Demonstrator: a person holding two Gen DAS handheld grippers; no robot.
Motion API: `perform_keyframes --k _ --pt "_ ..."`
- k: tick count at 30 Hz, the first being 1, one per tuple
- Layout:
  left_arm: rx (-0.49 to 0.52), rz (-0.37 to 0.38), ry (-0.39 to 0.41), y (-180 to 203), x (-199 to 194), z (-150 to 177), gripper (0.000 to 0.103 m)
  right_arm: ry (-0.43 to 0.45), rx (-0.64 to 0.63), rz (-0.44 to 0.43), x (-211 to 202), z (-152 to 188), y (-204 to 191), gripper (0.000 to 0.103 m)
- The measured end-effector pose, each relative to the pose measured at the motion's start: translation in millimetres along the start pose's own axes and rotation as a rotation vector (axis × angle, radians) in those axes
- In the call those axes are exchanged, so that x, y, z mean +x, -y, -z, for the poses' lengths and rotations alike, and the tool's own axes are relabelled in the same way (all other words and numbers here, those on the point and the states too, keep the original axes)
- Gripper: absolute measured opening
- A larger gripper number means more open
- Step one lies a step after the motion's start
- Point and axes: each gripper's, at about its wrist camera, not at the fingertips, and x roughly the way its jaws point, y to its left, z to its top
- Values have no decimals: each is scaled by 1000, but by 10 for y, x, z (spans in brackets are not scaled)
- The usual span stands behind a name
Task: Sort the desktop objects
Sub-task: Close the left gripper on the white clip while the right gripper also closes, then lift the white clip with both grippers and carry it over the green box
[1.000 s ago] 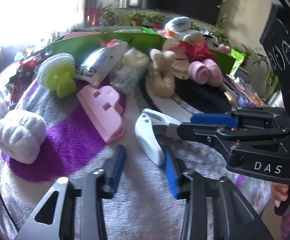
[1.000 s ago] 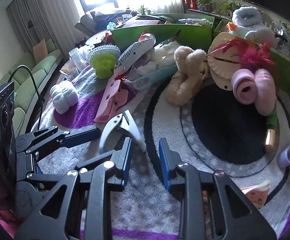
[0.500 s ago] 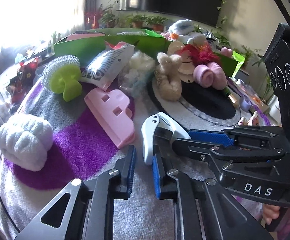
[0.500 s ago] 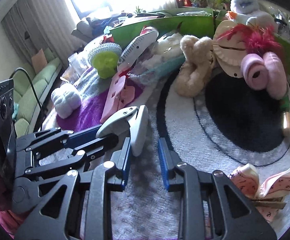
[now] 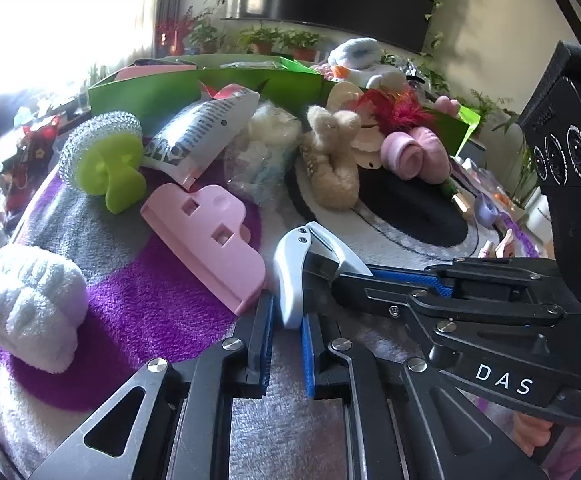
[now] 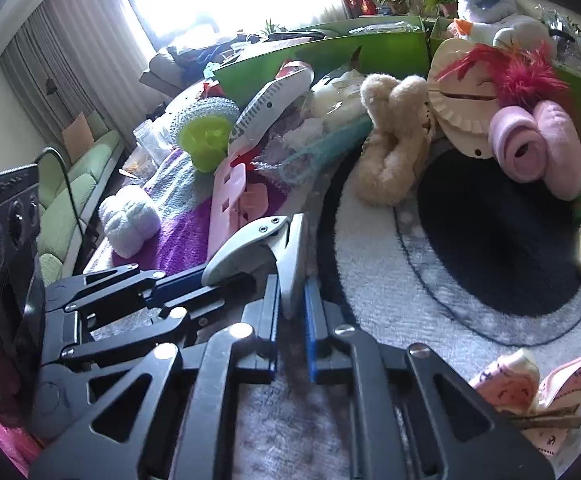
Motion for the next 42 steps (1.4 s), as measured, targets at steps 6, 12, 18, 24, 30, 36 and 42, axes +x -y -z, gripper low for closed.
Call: perform_keyframes --k 6,12,18,24,30,36,42 --pt "2 -4 -7 23 -31 -41 10 -7 -2 17 -30 -14 -33 11" --pt "24 0 16 119 -183 -97 10 2 2 28 -187 -38 -64 11" --pt "41 -3 49 177 -308 -174 10 40 -12 34 -363 -75 -107 11" --pt "46 -11 74 171 -393 -292 10 68 -20 31 -453 -171 -143 11" --pt "48 -19 104 132 -467 -458 10 96 -40 30 -514 -329 -201 11" --pt "57 -29 140 106 -540 -648 10 127 -60 27 -572 -537 -236 11" --pt "63 -39 169 72 -587 -846 10 159 -81 26 -622 -745 -273 11"
